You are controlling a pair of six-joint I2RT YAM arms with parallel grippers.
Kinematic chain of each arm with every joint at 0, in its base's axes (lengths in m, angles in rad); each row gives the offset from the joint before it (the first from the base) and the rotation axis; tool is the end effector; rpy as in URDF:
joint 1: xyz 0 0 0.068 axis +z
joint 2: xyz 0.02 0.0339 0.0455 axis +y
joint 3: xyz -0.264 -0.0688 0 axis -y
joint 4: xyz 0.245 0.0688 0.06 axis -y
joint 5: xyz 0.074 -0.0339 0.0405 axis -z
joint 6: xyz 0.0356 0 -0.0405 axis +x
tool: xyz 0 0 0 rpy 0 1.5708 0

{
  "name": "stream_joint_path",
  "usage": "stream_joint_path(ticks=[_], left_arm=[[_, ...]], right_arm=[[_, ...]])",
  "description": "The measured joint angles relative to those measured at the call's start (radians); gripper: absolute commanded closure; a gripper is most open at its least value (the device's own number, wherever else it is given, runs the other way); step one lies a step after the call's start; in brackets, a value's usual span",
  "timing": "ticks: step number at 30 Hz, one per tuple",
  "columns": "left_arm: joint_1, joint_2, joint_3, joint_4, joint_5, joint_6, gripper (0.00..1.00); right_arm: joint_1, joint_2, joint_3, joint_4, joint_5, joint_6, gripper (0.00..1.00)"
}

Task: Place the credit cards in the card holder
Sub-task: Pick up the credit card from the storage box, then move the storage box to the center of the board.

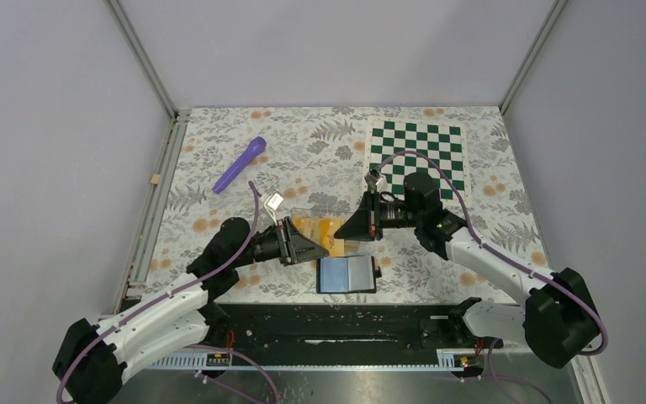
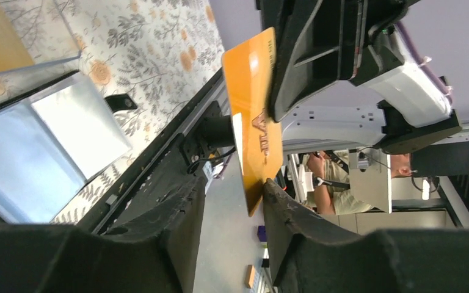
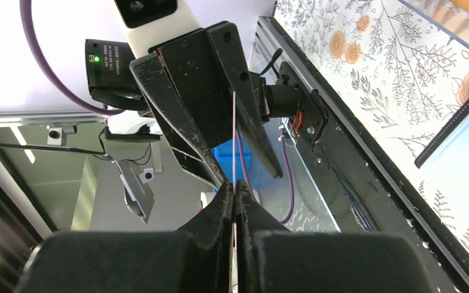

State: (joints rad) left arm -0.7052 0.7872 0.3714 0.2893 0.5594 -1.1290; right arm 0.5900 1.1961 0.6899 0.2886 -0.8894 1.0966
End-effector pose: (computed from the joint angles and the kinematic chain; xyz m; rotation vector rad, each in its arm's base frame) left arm 0.1289 -0.1345 0.2433 0.0738 2.0542 -1.7415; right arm 0.2014 0.1681 0.2721 -0.2458 2.1817 1.8796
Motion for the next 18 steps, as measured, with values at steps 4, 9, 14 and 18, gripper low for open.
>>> stream_joint_path(ticks=[4, 9, 14, 18], left_arm=[[0.0, 0.0, 0.002, -0.074, -0.025, 0.027, 0.52], [0.0, 0.047, 0.027, -0.183, -0.071, 0.082, 0.56], [-0.003, 0.228, 0.157, -0.383, -0.146, 0.203, 0.6], [-0.023, 0.373, 0.287, -0.53, -0.259, 0.313, 0.6]], right_arm=[[-0.001, -0.015, 0.0, -0.064, 0.019, -0.036, 1.0], [-0.062, -0.076, -0.004, -0.267, 0.091, -0.126, 1.0], [-0.229, -0.151, -0.049, -0.413, 0.13, -0.193, 1.0], [-0.278, -0.164, -0.056, -0.506, 0.14, -0.248, 1.0]])
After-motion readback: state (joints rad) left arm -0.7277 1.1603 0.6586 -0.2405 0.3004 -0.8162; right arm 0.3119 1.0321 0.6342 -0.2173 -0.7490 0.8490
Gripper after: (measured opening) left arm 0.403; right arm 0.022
